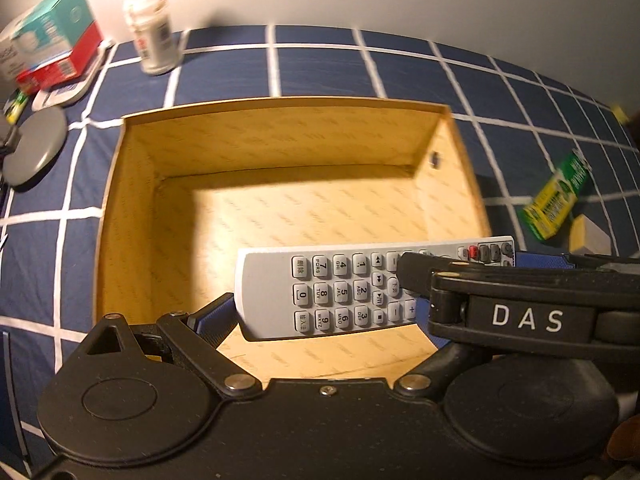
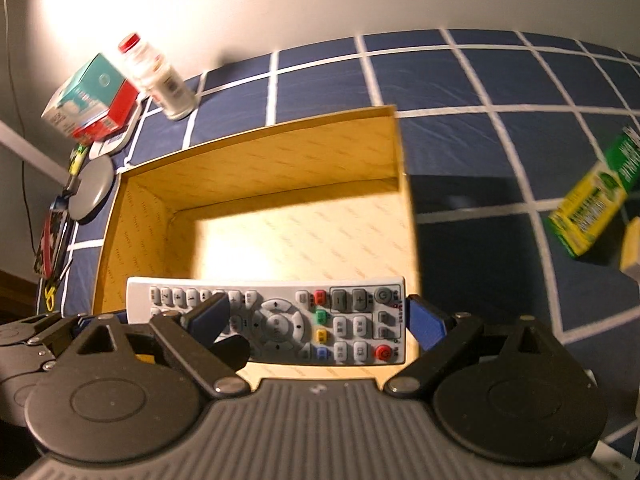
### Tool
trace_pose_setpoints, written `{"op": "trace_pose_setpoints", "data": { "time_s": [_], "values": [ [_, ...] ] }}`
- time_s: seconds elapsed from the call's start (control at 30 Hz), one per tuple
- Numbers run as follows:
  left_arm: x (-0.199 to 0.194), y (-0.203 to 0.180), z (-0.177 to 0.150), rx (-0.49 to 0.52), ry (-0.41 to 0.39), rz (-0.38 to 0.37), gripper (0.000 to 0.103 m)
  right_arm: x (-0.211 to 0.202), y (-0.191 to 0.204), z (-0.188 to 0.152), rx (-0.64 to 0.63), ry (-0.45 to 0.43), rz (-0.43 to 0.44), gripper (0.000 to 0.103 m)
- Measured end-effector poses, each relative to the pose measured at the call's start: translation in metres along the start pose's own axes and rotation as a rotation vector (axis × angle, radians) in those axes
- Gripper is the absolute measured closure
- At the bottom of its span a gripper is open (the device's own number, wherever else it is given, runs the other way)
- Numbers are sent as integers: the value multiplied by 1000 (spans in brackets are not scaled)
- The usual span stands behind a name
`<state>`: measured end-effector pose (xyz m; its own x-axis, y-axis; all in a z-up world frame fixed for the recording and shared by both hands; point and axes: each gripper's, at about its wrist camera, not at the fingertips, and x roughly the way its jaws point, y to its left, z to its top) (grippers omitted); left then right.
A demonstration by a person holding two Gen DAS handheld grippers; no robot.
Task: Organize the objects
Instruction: 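Lift the TV remote with both tools and carry it over the box, then lower the TV remote into the box and open both tools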
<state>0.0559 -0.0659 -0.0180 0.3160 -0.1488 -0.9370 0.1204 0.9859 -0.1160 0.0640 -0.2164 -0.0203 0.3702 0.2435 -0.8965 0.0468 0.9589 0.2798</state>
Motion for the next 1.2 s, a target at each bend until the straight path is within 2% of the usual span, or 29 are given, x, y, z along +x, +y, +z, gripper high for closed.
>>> {"op": "trace_pose_setpoints", "data": {
  "time_s": [0.43,0.9,1.2],
  "values": [
    [35,36,29,-65,29,9,9,52,25,34,-59,53,9,10],
    [89,58,69,-66,77,13,9,113,22,76,-48,99,13,10],
    [124,66,85,-55,106,-12,9,146,11,93,-26,120,-11,10]
  ]
}}
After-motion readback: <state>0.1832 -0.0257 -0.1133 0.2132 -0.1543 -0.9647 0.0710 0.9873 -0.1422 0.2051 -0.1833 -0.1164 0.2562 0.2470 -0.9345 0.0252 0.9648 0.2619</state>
